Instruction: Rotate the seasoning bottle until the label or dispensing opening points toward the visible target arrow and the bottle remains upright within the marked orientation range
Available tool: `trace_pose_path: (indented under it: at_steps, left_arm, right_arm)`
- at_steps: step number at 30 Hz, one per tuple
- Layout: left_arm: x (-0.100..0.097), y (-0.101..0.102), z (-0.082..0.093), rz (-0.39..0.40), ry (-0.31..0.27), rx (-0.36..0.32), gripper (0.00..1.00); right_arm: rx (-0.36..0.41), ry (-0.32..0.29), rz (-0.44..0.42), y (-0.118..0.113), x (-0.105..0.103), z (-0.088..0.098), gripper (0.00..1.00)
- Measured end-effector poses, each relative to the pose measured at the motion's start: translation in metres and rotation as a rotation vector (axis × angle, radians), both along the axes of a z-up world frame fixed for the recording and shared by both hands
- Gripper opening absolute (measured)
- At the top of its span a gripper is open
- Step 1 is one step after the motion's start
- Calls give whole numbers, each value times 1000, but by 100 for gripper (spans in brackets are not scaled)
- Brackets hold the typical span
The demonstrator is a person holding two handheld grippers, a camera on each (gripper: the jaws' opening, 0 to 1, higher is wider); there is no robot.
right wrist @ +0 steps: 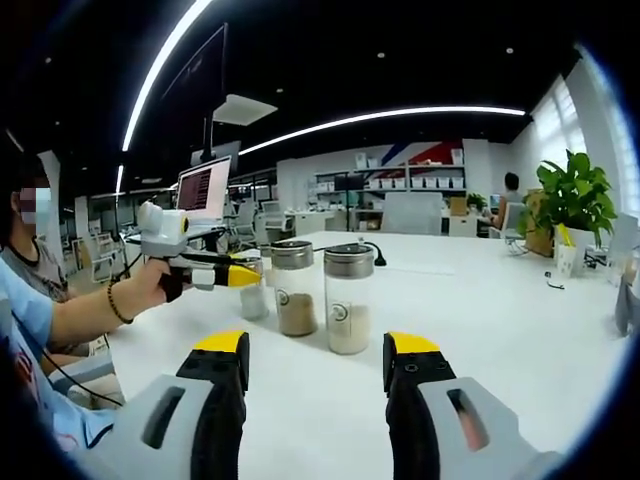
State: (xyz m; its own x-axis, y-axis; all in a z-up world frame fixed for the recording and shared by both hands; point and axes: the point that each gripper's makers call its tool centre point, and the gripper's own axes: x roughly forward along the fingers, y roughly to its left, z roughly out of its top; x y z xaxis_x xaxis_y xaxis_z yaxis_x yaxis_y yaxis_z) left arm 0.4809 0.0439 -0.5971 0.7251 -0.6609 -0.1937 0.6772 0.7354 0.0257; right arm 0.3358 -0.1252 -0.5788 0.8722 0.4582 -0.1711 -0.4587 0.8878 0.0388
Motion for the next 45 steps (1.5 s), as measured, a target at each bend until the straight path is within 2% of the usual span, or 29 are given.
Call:
trace_pose_path:
  at_steps: [6, 19, 20, 21, 22, 24, 25, 27, 28, 32, 34, 35, 36, 37, 38, 39, 40, 41, 43, 45]
  left_arm:
    - [-1, -7, -3, -1, -27, 39, 34]
    - [-3, -6, -4, 5, -23, 26, 34]
    - [-4, -4, -4, 2, -18, 20, 34]
    - [-5, -5, -1, -7, -6, -14, 35]
    - [-7, -7, 6, -26, -13, -59, 38]
    - [-10, -3, 11, -9, -8, -52, 56]
    - [-9, 1, 11, 11, -21, -12, 60]
    - [-10, 8, 5, 32, -23, 77, 62]
    - [-11, 8, 5, 28, -27, 81, 62]
    - [-16, 2, -2, -97, 1, 126, 62]
    - [-13, 1, -6, -151, 10, 104, 68]
    - [-11, 0, -10, -202, 19, 97, 73]
    - [-12, 3, -21, -251, 82, 109, 73]
    - [-11, 6, -24, -273, 114, 88, 72]
    - [-10, 6, -22, -289, 121, 45, 71]
    - [-9, 6, -18, -322, 107, 18, 71]
    - [-11, 7, -18, -356, 99, 28, 71]
    - [-12, 8, -20, -387, 85, 60, 71]
    - [-13, 10, -26, -449, -6, 185, 70]
    - [-19, 8, -32, -501, -11, 229, 68]
  right_arm:
    - [-4, 4, -1, -2, -1, -1, 55]
    - [-7, 13, 2, -2, -2, -3, 55]
    - [-4, 16, 0, -2, -2, -4, 55]
    - [-1, 19, 2, -2, -2, -5, 54]
    - [0, 22, 5, -1, -3, -5, 54]
    - [-2, 25, 4, -1, -3, -6, 54]
    - [-4, 24, 3, -2, -3, -6, 54]
    - [-2, 21, 1, -2, -3, -5, 54]
    - [-1, 22, 2, -1, -3, -5, 54]
    - [-7, 28, 5, -1, -4, -7, 54]
    - [-5, 26, 4, -2, -4, -6, 54]
    - [-4, 24, 3, -2, -4, -6, 54]
    - [-3, 24, 3, -2, -5, -6, 54]
    - [-6, 27, 4, -3, -5, -6, 54]
    - [-7, 25, 3, -3, -5, -6, 54]
    - [-7, 23, 0, -3, -5, -6, 54]
    - [-5, 22, -2, -4, -4, -5, 54]
    - [-2, 21, -3, -4, -4, -5, 54]
    - [2, 21, 2, -3, -3, -5, 53]
    - [5, 30, 16, 1, -5, -7, 53]
